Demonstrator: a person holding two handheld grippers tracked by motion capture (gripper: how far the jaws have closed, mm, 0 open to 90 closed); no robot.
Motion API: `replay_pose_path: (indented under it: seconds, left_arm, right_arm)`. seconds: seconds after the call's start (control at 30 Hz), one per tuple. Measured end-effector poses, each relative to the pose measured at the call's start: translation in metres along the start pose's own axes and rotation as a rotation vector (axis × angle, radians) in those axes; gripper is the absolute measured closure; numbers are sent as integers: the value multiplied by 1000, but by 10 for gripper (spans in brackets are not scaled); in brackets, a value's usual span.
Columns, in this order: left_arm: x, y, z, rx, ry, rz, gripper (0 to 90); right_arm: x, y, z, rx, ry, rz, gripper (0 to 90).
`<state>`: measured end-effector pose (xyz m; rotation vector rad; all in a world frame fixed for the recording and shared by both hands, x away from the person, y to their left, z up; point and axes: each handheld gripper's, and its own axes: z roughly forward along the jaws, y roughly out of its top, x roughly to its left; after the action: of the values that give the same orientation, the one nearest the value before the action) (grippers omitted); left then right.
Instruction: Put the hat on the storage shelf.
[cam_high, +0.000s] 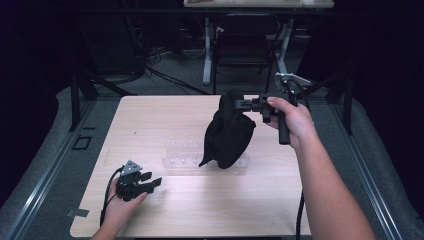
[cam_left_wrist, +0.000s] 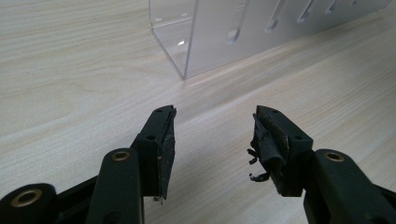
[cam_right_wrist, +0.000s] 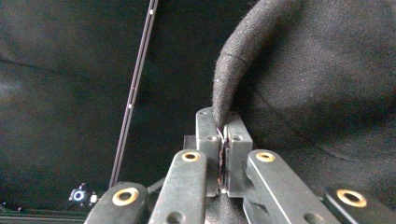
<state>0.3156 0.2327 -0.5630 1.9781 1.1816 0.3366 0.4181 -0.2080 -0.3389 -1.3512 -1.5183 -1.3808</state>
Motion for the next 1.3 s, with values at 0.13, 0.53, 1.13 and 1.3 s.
replay_pose_path:
  seconds: [0.13, 0.53, 1.13, 1.3]
  left_arm:
    - [-1, 0, 1, -9, 0, 5, 489]
    - [-11, 4, 1, -21, -6, 31, 488]
    - [-45, 35, -7, -110, -74, 127, 483]
    - [-56, 47, -6, -129, -88, 156, 485]
  right_arm:
    - [-4, 4, 2, -5, 1, 4, 880]
    - [-6, 7, -2, -9, -27, 3, 879]
    - [-10, 7, 23, -38, -3, 7, 877]
    - [-8, 7, 29, -39, 2, 7, 877]
